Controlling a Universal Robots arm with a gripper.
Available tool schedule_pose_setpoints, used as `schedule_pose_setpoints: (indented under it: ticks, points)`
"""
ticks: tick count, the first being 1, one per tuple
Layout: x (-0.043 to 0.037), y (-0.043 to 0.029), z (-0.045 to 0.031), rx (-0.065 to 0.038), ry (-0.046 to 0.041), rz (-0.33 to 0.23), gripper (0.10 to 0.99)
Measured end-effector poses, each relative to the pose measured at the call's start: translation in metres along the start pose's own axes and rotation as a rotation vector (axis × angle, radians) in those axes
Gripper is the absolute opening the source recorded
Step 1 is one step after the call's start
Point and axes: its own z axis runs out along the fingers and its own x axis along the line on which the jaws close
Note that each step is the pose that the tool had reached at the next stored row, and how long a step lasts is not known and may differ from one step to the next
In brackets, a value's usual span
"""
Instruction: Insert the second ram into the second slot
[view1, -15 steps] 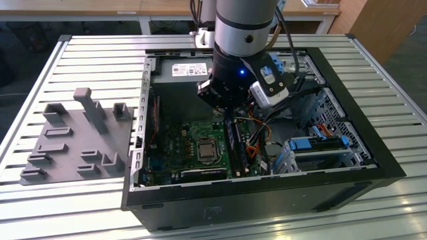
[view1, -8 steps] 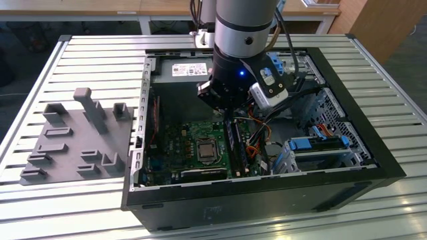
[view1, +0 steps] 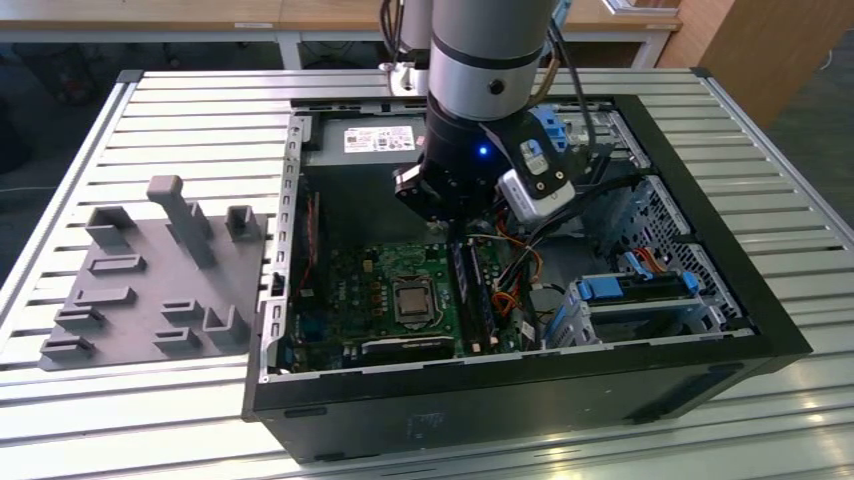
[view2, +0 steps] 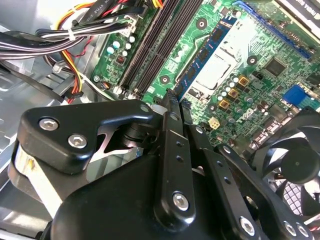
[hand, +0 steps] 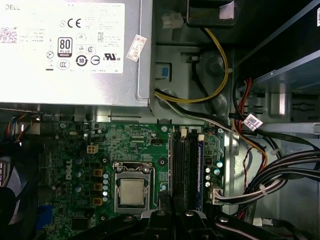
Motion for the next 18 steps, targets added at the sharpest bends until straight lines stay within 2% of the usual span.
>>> schedule_pose_setpoints:
  ticks: [3, 4, 5, 7, 12, 15, 18]
  points:
    - [0.0, -0.0008, 0.003, 0.0, 0.0, 0.0, 0.137]
    - [0.0, -0.001, 0.0045, 0.007, -0.0012, 0.0, 0.137]
    - [0.0005, -0.0011, 0.0064, 0.011, 0.0009, 0.0, 0.137]
    - [0.0006, -0.002, 0.0083, 0.011, 0.0054, 0.0, 0.137]
    - [0.0007, -0.0118, 0.0114, 0.011, 0.012, 0.0, 0.137]
    - [-0.0028, -0.0126, 0.0124, 0.011, 0.0167, 0.001, 0.137]
    - [-0.0073, -0.0129, 0.0152, 0.01, 0.0276, 0.001, 0.137]
